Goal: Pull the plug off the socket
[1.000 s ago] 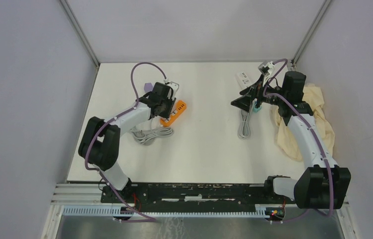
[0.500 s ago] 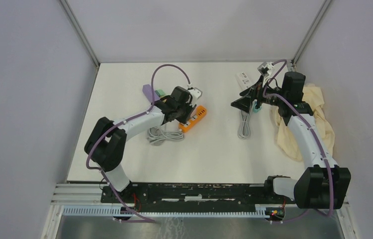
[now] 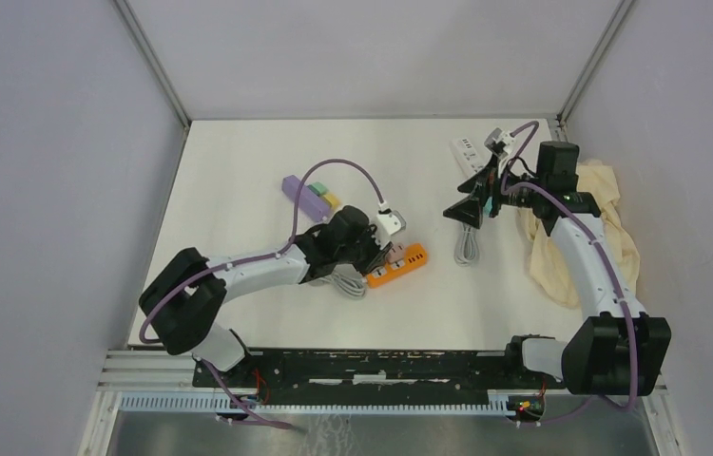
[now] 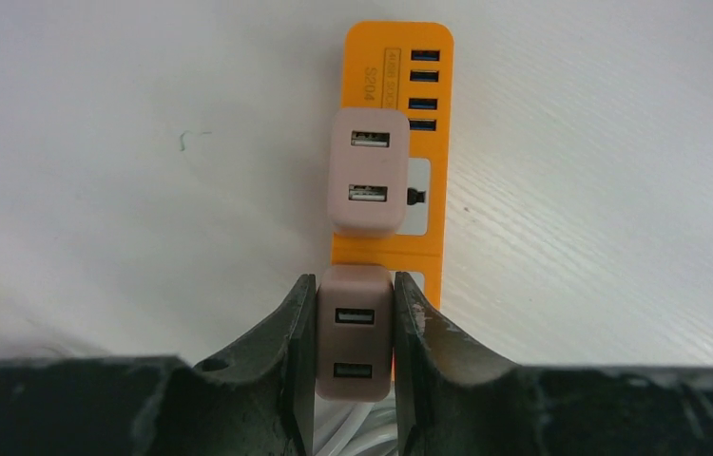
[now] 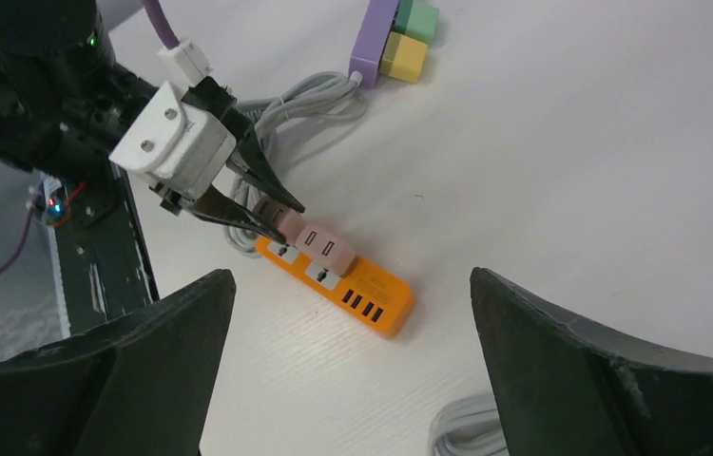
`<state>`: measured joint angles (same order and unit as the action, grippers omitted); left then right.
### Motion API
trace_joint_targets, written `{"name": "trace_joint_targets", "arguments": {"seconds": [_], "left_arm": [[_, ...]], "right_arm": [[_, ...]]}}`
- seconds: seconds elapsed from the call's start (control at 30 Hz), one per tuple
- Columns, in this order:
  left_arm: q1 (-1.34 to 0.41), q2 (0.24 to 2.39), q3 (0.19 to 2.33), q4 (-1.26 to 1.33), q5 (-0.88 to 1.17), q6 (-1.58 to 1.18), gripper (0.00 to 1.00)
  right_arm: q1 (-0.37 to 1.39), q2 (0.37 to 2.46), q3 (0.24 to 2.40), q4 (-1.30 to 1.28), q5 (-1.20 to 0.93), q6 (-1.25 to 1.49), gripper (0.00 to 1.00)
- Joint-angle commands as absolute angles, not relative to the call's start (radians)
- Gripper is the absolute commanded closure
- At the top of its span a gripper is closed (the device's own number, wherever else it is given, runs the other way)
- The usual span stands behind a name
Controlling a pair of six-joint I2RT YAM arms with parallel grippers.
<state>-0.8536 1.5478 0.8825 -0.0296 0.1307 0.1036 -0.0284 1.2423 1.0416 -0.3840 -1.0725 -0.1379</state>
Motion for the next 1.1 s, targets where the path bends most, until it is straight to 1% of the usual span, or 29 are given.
{"name": "trace_joint_targets", "arguments": {"seconds": [0.0,0.07,0.13,0.2,0.27,0.47,0.53,0.63,0.7,0.73,0.77,0.8,0.93,1.07], "left_arm": [[-0.897,1.525,0.802,0.080,0.273,0.122,0.90],[-0.910,1.526,0.773,0.113,0.286,0.118,0.88],[-0.924,1.528,0.745,0.153,0.285,0.114,0.83],[-0.935,1.532,0.722,0.190,0.273,0.108,0.75],[-0.941,1.530,0.702,0.227,0.259,0.093,0.64],[-0.944,1.450,0.591,0.394,0.214,0.052,0.33],[-0.945,1.415,0.550,0.456,0.205,0.049,0.27],[-0.944,1.363,0.487,0.538,0.193,0.049,0.22],[-0.944,1.318,0.438,0.595,0.181,0.048,0.18],[-0.943,1.300,0.418,0.623,0.172,0.044,0.14],[-0.944,1.287,0.390,0.653,0.163,0.040,0.06],[-0.942,1.278,0.373,0.678,0.153,0.038,0.01],[-0.941,1.283,0.348,0.732,0.133,0.048,0.01],[-0.939,1.326,0.338,0.786,0.132,0.056,0.02]], "right_arm": [[-0.030,1.261,1.123,-0.743,-1.213,-0.682,0.00],[-0.027,1.273,1.120,-0.887,-1.227,-0.925,0.00],[-0.014,1.287,1.110,-0.997,-1.242,-1.115,0.00],[0.010,1.301,1.097,-1.083,-1.247,-1.277,0.00],[0.057,1.313,1.079,-1.102,-1.216,-1.362,0.00],[0.182,1.367,1.026,-1.007,-1.104,-1.362,0.00],[0.217,1.384,1.011,-0.953,-1.069,-1.332,0.01],[0.272,1.400,0.986,-0.843,-1.003,-1.269,0.05],[0.304,1.405,0.968,-0.769,-0.965,-1.221,0.07],[0.317,1.406,0.958,-0.736,-0.950,-1.201,0.08],[0.331,1.408,0.950,-0.699,-0.935,-1.174,0.09],[0.345,1.411,0.943,-0.663,-0.919,-1.148,0.10],[0.408,1.446,0.935,-0.569,-0.850,-1.060,0.17],[0.474,1.510,0.963,-0.555,-0.773,-1.022,0.24]]}}
